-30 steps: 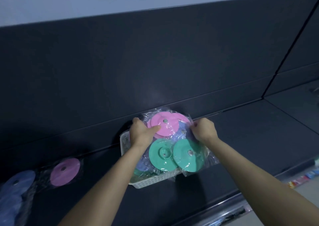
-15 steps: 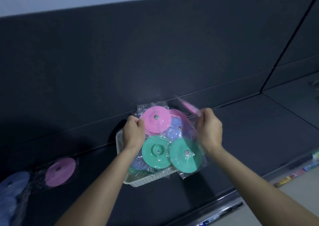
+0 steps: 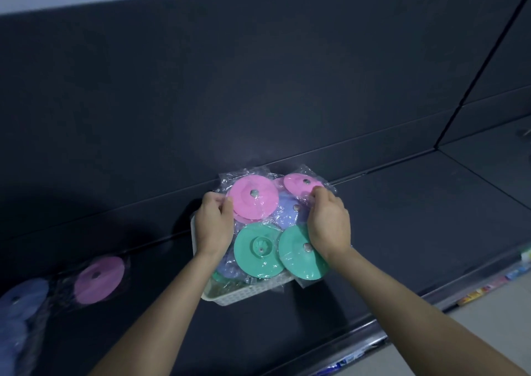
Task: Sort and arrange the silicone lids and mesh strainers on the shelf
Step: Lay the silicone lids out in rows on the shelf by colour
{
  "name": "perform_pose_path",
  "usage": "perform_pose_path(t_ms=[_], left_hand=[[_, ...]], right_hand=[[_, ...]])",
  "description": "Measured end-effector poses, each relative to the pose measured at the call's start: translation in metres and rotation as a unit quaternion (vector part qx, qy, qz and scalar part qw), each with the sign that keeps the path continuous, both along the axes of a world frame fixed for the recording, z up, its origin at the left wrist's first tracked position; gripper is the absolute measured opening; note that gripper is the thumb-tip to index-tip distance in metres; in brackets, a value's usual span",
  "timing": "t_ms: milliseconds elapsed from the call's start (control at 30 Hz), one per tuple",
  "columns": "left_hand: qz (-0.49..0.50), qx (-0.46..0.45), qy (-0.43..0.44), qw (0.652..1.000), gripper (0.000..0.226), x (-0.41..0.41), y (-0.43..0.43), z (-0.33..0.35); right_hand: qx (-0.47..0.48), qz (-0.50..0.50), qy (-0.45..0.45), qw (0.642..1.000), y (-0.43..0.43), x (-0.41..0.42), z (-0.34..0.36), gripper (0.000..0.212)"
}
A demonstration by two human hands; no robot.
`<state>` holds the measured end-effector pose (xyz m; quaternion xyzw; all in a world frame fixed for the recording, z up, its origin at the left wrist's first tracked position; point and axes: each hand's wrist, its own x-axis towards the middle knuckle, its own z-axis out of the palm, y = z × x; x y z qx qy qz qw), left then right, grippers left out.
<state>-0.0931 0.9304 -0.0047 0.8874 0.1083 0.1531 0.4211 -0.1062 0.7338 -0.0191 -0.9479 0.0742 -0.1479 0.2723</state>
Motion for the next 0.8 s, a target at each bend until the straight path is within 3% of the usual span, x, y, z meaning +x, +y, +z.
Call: perform_pose_path(t_ms=[200, 400, 467, 567, 667, 800], left_hand=[[-0.03, 0.063, -0.008, 0.998, 0.03, -0.013, -0.001, 0.003], [-0.022, -0.017, 0.032, 0.999, 0.017, -0.009, 0.007, -0.001], [-0.013, -0.05, 0.035, 0.998, 0.011, -0.007, 0.01, 0.0], [0.007, -0.059, 0.023, 0.998, 0.01, -0.007, 0.014, 0.006], [0.036, -0.079, 0.015, 0.996, 0.013, -0.005, 0.025, 0.007], [0.058, -0.158, -0.003, 0.986, 0.017, -0.005, 0.042, 0.008]], right_hand=[[-0.067, -0.002, -0.002, 0.998, -0.003, 0.001, -0.005, 0.015], [-0.064, 0.019, 0.027, 0.997, -0.006, -0.007, 0.0, 0.018], [-0.028, 0.016, 0.029, 0.999, -0.008, -0.004, 0.005, 0.019], [0.107, -0.027, -0.02, 0.994, -0.009, 0.006, 0.014, 0.008], [0.221, -0.069, -0.059, 0.971, -0.008, 0.011, 0.025, 0.016], [0.29, -0.069, -0.129, 0.946, 0.008, 0.004, 0.046, 0.021]])
